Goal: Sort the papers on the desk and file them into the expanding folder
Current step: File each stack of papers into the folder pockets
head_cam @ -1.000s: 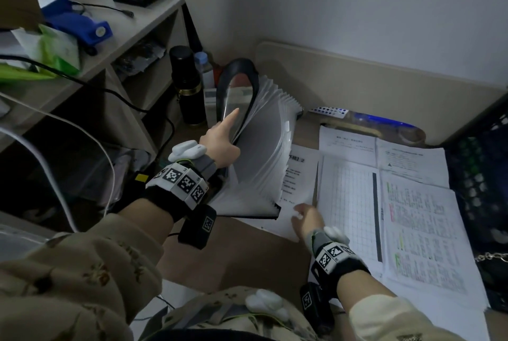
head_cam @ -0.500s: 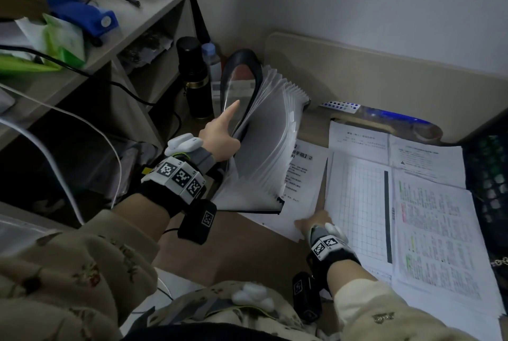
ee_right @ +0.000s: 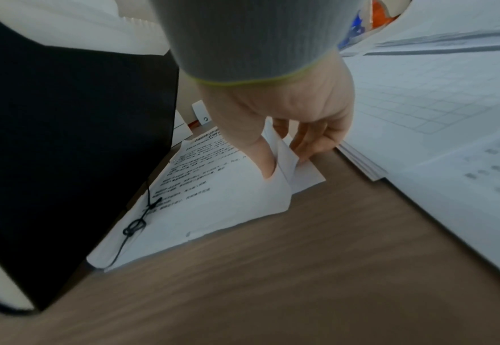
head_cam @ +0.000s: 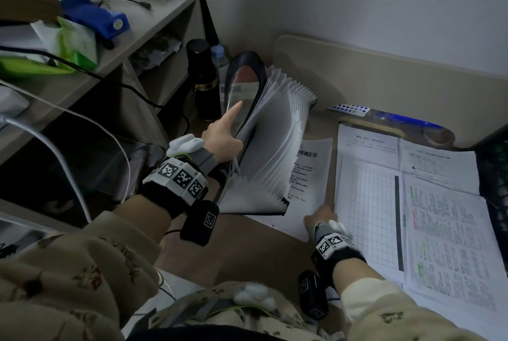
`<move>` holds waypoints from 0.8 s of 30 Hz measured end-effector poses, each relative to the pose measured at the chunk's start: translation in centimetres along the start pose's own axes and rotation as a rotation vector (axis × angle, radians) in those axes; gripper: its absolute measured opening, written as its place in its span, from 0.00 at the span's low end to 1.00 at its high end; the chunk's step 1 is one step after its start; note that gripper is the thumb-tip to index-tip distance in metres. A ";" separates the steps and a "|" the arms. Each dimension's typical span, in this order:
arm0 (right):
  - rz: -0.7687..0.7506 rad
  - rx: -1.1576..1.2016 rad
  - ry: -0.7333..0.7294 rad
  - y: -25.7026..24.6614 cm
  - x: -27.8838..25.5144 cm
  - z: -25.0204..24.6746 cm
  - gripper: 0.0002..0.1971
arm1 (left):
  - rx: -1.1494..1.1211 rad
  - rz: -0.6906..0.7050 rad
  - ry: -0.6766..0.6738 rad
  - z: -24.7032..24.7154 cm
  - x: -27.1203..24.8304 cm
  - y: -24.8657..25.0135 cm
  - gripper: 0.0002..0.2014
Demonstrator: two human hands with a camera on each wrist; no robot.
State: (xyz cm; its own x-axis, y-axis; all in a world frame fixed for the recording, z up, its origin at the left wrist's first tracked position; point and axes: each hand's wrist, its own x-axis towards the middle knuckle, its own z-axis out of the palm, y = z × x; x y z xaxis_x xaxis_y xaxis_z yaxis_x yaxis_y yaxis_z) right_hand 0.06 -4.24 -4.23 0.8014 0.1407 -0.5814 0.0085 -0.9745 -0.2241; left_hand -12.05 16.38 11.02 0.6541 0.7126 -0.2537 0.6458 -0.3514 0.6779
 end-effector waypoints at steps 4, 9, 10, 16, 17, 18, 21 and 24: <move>-0.012 0.001 -0.032 0.1 0.3 0.2 0.23 | -0.014 -0.006 -0.001 -0.2 0.1 -0.2 0.47; 0.042 -0.086 0.074 0.0 0.0 -0.2 0.26 | -0.019 0.003 -0.007 -0.3 0.1 -0.3 0.47; 0.037 -0.083 0.070 -0.2 0.1 -0.2 0.25 | -0.018 0.002 -0.006 -0.3 0.2 -0.3 0.47; 0.057 0.013 0.012 -0.3 0.9 0.1 0.18 | -0.007 0.004 -0.006 -0.3 0.2 -0.3 0.46; 0.067 0.028 -0.004 -0.1 1.1 0.1 0.18 | -0.008 0.003 -0.005 -0.3 0.1 -0.2 0.46; 0.062 0.066 -0.022 -0.1 1.4 0.2 0.19 | -0.008 0.002 -0.005 -0.4 0.1 -0.2 0.46; 0.065 0.131 -0.063 0.0 1.4 0.2 0.23 | -0.009 0.002 -0.001 -0.4 0.2 -0.2 0.46; 0.098 0.205 -0.072 0.2 1.3 -0.1 0.23 | -0.007 0.005 0.006 -0.5 0.2 -0.3 0.46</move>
State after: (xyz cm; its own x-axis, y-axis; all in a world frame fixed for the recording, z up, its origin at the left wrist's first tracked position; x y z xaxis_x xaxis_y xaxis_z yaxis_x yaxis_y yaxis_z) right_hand 1.16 -4.28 -4.94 0.7475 0.0662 -0.6609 -0.1951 -0.9292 -0.3137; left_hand -12.27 16.92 11.11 0.6550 0.7142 -0.2467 0.6400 -0.3508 0.6836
